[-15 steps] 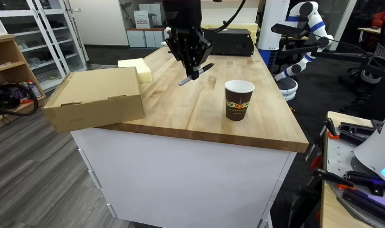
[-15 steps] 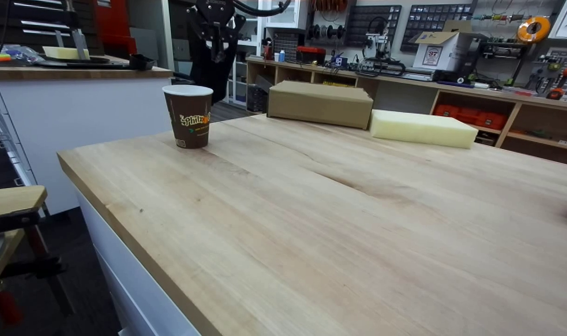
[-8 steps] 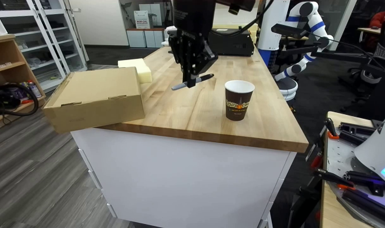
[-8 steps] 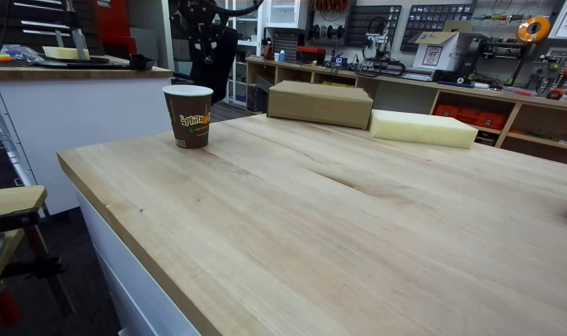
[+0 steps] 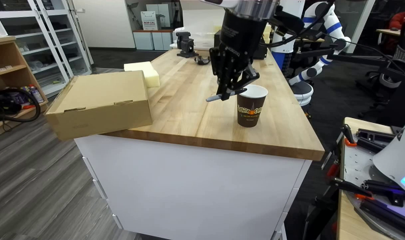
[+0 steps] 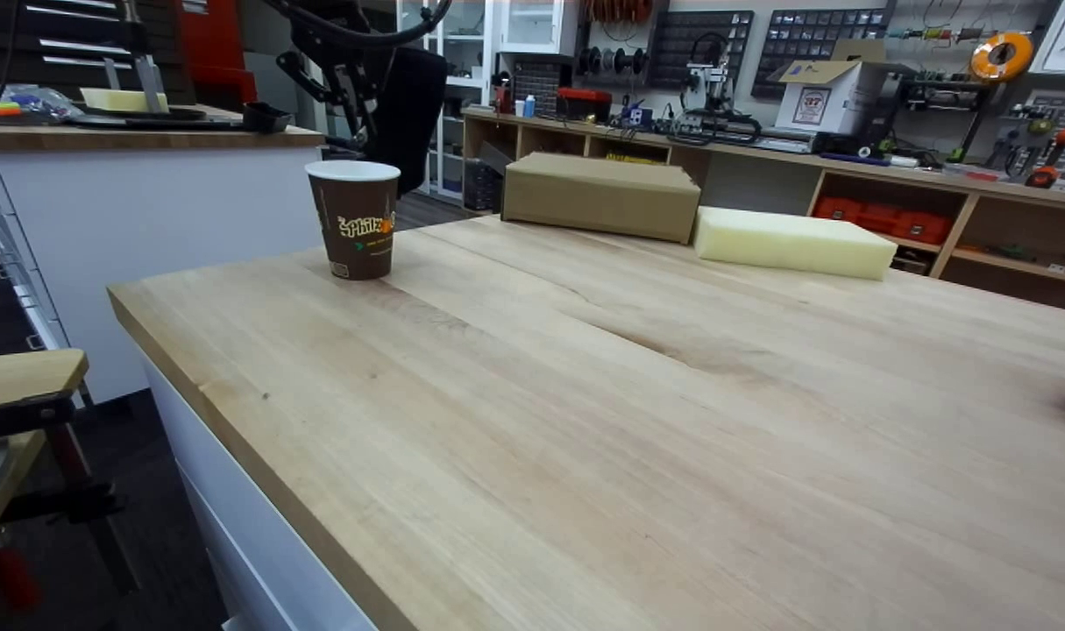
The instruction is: Put the marker in the cup
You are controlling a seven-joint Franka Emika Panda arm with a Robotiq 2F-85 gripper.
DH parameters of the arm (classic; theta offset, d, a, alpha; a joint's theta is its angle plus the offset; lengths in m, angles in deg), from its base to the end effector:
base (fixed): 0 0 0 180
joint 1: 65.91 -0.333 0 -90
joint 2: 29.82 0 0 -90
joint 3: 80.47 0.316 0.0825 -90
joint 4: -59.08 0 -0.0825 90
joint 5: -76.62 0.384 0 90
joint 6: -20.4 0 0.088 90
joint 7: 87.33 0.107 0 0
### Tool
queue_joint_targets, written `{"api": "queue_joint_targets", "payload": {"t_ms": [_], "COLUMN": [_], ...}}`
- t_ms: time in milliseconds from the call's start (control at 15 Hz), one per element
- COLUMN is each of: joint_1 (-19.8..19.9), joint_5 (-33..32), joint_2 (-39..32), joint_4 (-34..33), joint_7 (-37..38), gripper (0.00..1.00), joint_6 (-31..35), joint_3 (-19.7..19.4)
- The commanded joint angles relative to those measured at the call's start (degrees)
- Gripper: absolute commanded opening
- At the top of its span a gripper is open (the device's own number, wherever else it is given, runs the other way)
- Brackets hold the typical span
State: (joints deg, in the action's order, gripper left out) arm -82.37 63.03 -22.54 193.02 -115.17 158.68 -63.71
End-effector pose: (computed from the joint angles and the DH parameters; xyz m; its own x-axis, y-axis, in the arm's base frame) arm 0.4243 0.2781 0.4041 0.3281 0.9434 0.0487 0.9027 -0.3283 0.2781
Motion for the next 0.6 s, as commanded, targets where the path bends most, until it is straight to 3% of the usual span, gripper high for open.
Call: {"api": "queue_joint_targets", "payload": {"t_ms": [0, 200, 533], "joint_1": [-0.25, -0.35, -0.33], "joint_5": [-1.69, -1.07, -1.14], "joint_2": [5.18, 6.52, 8.33], "joint_4": [3.21, 3.04, 4.64], "joint_7": [1.36, 0.13, -0.70], "gripper": [0.03, 0.03, 0.03], "joint_6": [-3.53, -6.18, -3.24], "joint_3": [-0.59, -1.19, -2.57]}}
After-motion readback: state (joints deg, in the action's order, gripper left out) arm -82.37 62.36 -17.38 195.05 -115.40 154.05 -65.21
